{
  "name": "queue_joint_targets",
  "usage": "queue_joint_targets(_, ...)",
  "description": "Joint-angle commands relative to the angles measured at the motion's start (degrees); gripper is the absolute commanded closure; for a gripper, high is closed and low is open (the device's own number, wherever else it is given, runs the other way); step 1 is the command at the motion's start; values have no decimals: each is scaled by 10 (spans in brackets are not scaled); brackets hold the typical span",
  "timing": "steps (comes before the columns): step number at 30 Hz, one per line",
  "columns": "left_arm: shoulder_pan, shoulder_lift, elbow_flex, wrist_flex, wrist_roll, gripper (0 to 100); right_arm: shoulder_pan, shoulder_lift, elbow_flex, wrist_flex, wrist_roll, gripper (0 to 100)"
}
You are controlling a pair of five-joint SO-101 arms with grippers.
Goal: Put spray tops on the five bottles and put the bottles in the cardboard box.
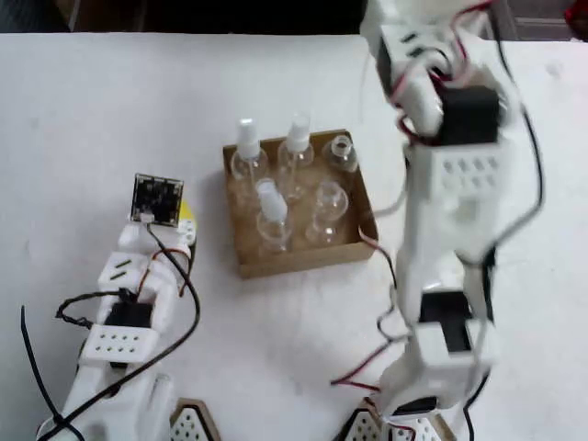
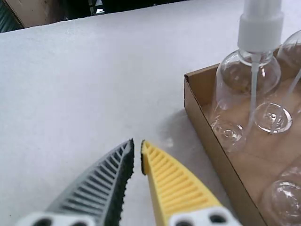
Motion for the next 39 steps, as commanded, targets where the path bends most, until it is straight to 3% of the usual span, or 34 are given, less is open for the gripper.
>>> queue_joint_targets(1,7,0,-5,-18,-6,965,-37,-156,-11,90,-4,983)
queue_joint_targets(8,7,0,-5,-16,-6,965,-57,-298,-8,166,-5,983)
queue_joint_targets(17,7,0,-4,-13,-6,965,-67,-341,-9,238,-6,983)
queue_joint_targets(24,7,0,-4,-13,-6,965,-167,-427,-8,312,-4,983)
queue_joint_targets(29,7,0,-4,-13,-6,965,-148,-468,9,313,-3,983)
queue_joint_targets(34,7,0,-4,-13,-6,965,-166,-548,152,305,-2,983)
queue_joint_targets(39,7,0,-4,-14,-6,965,-131,-655,360,153,0,983)
